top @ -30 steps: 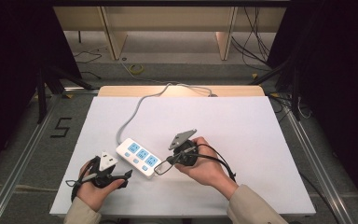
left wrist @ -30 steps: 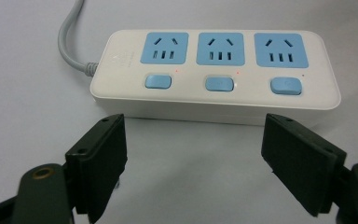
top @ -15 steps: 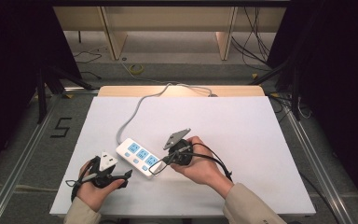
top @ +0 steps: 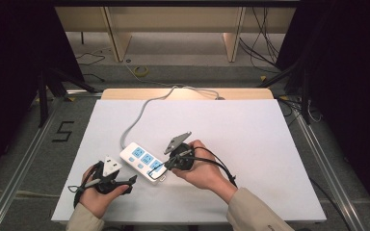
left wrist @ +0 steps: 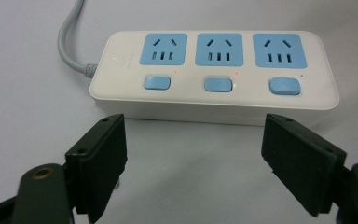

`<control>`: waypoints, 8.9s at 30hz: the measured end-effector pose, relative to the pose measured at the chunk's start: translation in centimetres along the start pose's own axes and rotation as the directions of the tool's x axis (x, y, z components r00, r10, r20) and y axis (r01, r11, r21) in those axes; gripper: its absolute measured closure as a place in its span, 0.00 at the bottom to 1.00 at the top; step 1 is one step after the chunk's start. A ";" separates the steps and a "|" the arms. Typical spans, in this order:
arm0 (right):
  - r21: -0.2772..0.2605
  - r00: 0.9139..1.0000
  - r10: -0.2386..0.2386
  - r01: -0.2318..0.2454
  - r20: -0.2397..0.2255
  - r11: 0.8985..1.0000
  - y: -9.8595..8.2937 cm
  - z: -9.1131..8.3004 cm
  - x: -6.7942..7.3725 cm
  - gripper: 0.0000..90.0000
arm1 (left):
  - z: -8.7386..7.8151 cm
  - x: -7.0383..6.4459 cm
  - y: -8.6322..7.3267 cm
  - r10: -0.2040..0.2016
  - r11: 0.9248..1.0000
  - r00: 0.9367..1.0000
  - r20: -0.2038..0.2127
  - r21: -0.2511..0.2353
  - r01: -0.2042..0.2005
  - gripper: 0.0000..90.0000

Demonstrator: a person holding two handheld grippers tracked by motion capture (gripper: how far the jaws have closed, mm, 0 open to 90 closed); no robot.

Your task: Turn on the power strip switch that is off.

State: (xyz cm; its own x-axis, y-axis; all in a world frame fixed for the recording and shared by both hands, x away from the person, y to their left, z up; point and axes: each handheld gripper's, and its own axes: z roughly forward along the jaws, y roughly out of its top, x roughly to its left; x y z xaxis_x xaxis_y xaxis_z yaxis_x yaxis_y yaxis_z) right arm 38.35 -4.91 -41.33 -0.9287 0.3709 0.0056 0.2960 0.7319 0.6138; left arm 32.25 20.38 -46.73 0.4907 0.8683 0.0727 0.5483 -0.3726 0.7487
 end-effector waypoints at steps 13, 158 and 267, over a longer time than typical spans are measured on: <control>0.014 1.000 -0.001 0.001 -0.009 1.000 0.9 0.5 0.2 1.00 | 0.0 0.0 0.0 0.006 1.000 1.000 0.000 0.002 -0.006 0.24; 0.167 0.998 0.052 -0.044 -0.046 0.985 4.4 7.4 1.0 1.00 | 0.3 -0.2 0.0 0.019 1.000 1.000 0.014 0.020 -0.020 0.23; 0.119 0.999 0.048 -0.045 -0.023 0.992 4.0 6.1 0.4 1.00 | 0.5 -0.2 -0.1 0.022 0.999 1.000 0.020 0.034 -0.023 0.23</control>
State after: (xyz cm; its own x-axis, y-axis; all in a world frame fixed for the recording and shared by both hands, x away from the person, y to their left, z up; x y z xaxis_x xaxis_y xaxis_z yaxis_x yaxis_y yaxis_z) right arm 40.49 1.63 -43.70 -0.9181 0.3929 0.0530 0.3622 0.7769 0.5149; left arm 32.45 20.13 -47.18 0.5162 0.8531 0.0757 0.5596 -0.4028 0.7243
